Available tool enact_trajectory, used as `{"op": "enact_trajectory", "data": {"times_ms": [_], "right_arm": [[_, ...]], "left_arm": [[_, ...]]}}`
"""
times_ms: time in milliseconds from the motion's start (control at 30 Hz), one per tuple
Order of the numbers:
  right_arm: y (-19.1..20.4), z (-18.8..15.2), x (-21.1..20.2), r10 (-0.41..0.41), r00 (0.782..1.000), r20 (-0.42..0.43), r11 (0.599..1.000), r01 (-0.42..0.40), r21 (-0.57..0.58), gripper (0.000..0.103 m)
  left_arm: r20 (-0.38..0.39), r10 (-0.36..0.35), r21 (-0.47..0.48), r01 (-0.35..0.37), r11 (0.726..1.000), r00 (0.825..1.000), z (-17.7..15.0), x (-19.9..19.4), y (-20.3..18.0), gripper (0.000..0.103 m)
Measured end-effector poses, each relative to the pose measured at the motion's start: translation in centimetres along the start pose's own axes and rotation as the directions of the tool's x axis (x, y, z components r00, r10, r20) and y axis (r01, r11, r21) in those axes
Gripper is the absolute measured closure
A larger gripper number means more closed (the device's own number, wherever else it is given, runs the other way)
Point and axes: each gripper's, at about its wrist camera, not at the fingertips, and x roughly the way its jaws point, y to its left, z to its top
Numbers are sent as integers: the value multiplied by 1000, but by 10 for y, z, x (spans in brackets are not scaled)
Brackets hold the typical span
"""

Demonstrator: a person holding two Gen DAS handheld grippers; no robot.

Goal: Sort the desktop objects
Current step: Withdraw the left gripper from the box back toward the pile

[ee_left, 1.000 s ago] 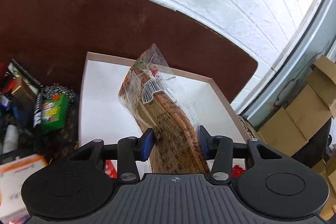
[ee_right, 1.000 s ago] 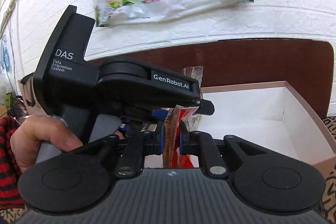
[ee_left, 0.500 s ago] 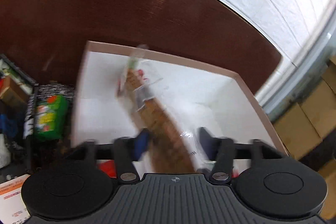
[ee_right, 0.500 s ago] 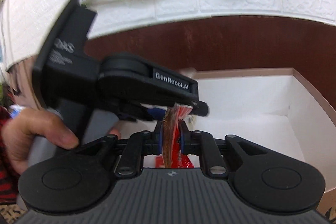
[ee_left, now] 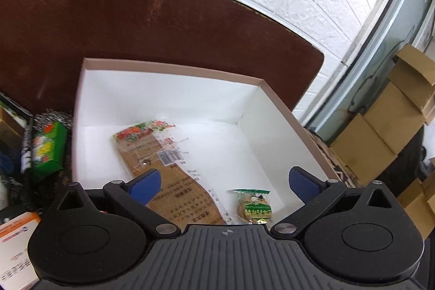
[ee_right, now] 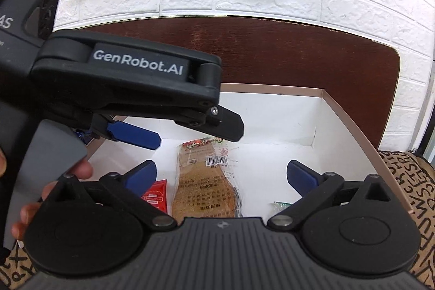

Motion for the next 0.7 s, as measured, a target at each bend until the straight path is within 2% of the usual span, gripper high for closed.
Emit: {"op": "enact_trajectory", "data": {"times_ms": [267,567,700], "right_arm": [[11,7,-27,-7,1000,18,1000,7,6,0],[34,8,-69,10,999,38,1000,-11,26,0],[42,7,-86,20,999,50,999,-21,29,0]], "left_arm": [[24,44,20,-45,999,999,-11,-35,-13,0],[69,97,127,-105,986,993,-43,-90,-37,0],[103,133,180,-150,972,986,-58,-117,-46,0]]}}
